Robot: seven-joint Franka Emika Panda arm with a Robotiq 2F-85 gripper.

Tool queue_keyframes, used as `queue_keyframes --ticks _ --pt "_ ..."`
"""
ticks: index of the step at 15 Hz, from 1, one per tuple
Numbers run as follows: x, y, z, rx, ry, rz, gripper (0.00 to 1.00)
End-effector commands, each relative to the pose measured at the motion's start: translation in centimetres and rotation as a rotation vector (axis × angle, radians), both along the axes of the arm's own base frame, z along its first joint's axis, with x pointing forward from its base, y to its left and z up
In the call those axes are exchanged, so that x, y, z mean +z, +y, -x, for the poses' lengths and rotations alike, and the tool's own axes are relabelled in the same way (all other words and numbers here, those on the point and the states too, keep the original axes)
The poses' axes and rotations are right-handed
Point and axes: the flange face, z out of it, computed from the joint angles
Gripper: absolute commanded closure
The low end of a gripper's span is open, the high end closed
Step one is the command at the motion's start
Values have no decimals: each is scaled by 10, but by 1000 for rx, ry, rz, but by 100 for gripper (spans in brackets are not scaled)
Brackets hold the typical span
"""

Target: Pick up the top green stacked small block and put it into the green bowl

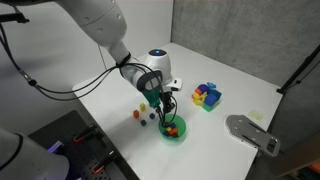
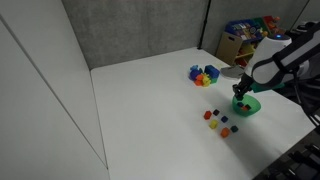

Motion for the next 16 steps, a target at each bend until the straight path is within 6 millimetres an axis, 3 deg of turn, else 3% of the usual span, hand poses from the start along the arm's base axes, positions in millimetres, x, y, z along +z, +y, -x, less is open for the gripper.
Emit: queue_keyframes --ticks 1,2,3,4,5,10,12,16 --pt "6 -33 -3 -60 5 39 90" --pt "6 -41 -1 -69 8 46 89" --pt "7 -47 1 -75 12 51 82" --pt "7 -52 3 -78 16 52 44" --pt "10 -55 5 -82 20 46 43" --pt "40 -51 12 -33 53 -19 5" --pt "62 -40 15 30 84 -52 0" --pt "113 -21 25 171 158 -88 0"
